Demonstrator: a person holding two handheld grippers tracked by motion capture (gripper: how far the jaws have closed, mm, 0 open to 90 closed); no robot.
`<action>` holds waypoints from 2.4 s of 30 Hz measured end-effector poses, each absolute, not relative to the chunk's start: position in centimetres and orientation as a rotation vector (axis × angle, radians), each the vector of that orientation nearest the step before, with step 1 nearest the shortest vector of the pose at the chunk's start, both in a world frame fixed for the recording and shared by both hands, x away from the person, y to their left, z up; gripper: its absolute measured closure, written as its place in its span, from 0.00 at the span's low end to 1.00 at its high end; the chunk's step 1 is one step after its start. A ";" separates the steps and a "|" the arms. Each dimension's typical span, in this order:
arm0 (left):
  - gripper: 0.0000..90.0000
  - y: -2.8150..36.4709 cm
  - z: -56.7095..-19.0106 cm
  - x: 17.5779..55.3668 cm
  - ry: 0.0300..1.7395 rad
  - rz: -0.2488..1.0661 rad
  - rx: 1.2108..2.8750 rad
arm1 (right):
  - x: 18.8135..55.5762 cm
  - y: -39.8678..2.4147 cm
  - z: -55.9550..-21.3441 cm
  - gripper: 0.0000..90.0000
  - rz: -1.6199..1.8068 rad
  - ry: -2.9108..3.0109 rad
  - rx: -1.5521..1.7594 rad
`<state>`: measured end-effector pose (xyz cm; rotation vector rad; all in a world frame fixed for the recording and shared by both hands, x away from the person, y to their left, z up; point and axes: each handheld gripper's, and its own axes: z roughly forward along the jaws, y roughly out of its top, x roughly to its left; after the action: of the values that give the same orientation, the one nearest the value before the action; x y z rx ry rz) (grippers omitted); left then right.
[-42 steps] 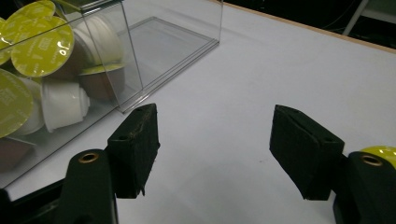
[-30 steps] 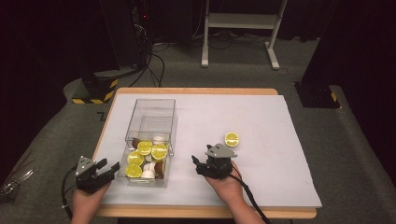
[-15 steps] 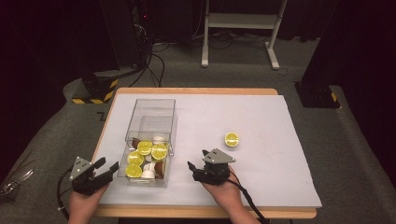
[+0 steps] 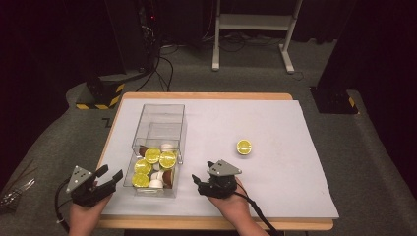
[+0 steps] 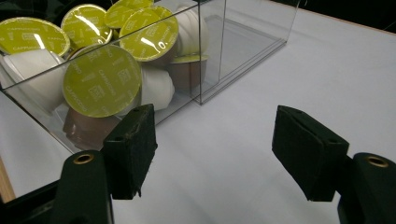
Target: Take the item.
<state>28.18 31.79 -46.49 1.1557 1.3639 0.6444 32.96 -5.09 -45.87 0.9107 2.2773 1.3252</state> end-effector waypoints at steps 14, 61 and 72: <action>0.36 32.9 -46.7 26.6 1.363 0.672 1.233 | 31.9 -4.1 -46.4 0.32 1.332 2.330 0.881; 0.29 31.0 -49.2 24.6 1.280 0.516 1.323 | 30.2 -0.1 -47.6 0.28 1.331 2.445 0.754; 0.26 30.0 -49.4 25.1 1.270 0.518 1.340 | 30.6 0.3 -47.6 0.26 1.334 2.446 0.754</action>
<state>25.10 29.97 -49.43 1.3403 1.2702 0.5181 30.58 0.34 -47.63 0.7538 2.4462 1.3340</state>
